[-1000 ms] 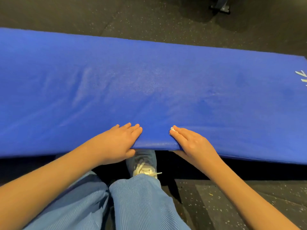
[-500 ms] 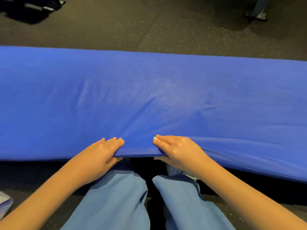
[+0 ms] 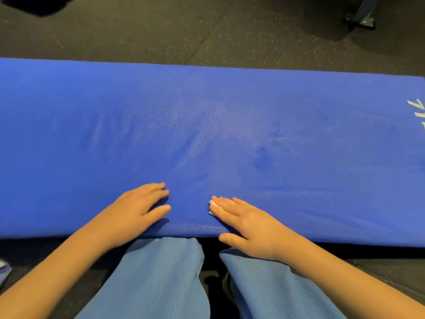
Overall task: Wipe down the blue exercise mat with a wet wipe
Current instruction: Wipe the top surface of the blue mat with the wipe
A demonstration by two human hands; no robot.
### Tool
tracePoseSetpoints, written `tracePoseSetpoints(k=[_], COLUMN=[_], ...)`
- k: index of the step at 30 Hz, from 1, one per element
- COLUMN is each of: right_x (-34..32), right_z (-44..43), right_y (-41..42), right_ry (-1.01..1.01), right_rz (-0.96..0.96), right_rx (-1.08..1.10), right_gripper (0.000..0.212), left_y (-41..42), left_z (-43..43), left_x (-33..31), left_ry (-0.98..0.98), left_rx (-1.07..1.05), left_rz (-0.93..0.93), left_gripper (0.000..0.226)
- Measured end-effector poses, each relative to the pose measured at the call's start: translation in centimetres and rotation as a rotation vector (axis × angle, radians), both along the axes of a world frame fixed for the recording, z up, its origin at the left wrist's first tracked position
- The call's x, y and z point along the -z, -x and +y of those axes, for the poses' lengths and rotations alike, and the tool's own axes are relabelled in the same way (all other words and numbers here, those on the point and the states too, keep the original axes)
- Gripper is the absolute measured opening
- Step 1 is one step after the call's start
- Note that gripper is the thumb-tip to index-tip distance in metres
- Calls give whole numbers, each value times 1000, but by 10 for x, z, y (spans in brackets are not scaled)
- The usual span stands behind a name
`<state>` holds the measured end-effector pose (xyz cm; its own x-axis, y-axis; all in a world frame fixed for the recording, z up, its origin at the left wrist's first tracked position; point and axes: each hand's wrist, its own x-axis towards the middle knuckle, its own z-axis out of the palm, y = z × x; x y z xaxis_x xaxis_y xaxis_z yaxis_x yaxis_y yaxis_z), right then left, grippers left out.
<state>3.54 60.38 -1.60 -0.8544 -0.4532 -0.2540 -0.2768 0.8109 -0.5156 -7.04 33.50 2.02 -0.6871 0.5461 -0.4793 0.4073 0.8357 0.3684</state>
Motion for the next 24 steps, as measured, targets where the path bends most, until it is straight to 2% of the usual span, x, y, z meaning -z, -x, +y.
tracePoseSetpoints(k=[3,5,7,10,12,16,18,22,24], right_x=[9,17,15,-4,-8,17,24,3,2], right_z=[20,21,9,-9,0,18,5,-19,-10], right_y=[11,24,27,7,4,41,52,28,27], right_ry=[-164,-238,-191,-68,-87,-250,-237,-97,-121], right_rz=[-47,-82,-106,-138,-136,-92,-106,-138,-104], right_rx=[59,181,201,17,-49,112,202,-13,-84], right_gripper=[107,121,115,98,94,113,111,102,98], left_y=[15,18,17,14,15,13,13,11,10], left_z=[26,39,42,38,39,39,38,37,37], left_x=[24,42,52,54,55,58,59,59,58], left_ry=[-7,42,63,51,53,74,79,89,97], left_rx=[19,3,-8,-8,-7,-6,-2,7,9], left_rz=[37,45,83,105,118,142,144,162,167], left_gripper=[87,74,79,99,102,101,100,99,98])
